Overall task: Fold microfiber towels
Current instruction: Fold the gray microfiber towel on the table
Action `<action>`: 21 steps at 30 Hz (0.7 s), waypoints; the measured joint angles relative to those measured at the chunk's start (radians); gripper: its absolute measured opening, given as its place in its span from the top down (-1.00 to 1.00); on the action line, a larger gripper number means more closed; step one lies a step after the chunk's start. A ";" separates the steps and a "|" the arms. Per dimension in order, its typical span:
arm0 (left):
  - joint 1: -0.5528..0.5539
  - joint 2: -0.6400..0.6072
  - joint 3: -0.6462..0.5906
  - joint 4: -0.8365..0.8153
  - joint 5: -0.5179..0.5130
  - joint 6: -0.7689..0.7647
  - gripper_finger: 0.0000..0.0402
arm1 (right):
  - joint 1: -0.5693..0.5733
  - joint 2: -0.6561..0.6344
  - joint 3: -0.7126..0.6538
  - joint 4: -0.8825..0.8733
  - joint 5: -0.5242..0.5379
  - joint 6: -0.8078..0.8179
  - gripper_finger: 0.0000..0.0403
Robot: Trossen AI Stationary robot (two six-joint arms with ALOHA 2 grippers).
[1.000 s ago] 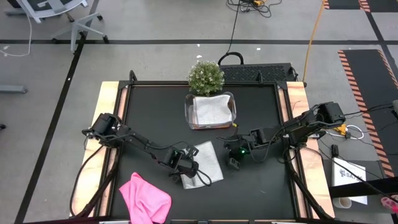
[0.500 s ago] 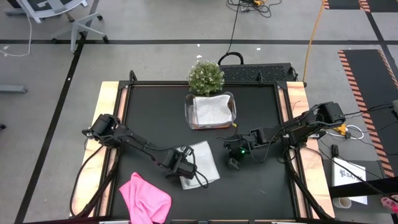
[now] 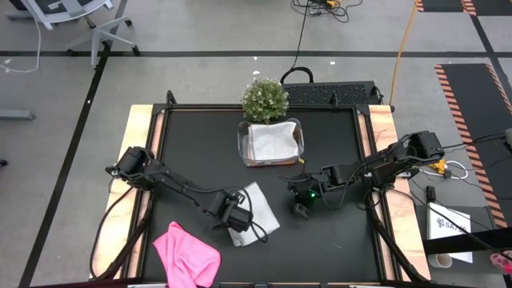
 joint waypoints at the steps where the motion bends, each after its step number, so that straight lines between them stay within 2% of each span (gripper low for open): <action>1: 0.000 0.000 -0.002 -0.001 0.028 -0.007 0.99 | 0.000 0.000 0.000 0.000 0.000 -0.002 0.90; 3: -0.007 0.000 -0.016 -0.002 0.035 -0.021 0.97 | 0.000 0.000 0.000 0.000 0.000 -0.002 0.90; 10: -0.008 0.000 -0.043 -0.004 -0.062 -0.078 0.82 | -0.001 0.000 0.000 0.013 -0.025 -0.030 0.90; 16: -0.010 0.000 -0.043 0.006 -0.066 -0.112 0.72 | -0.019 0.001 0.039 0.204 -0.076 -0.124 0.92; 21: -0.022 0.000 -0.043 0.010 -0.063 -0.140 0.74 | -0.044 0.073 0.097 0.201 -0.072 -0.224 0.99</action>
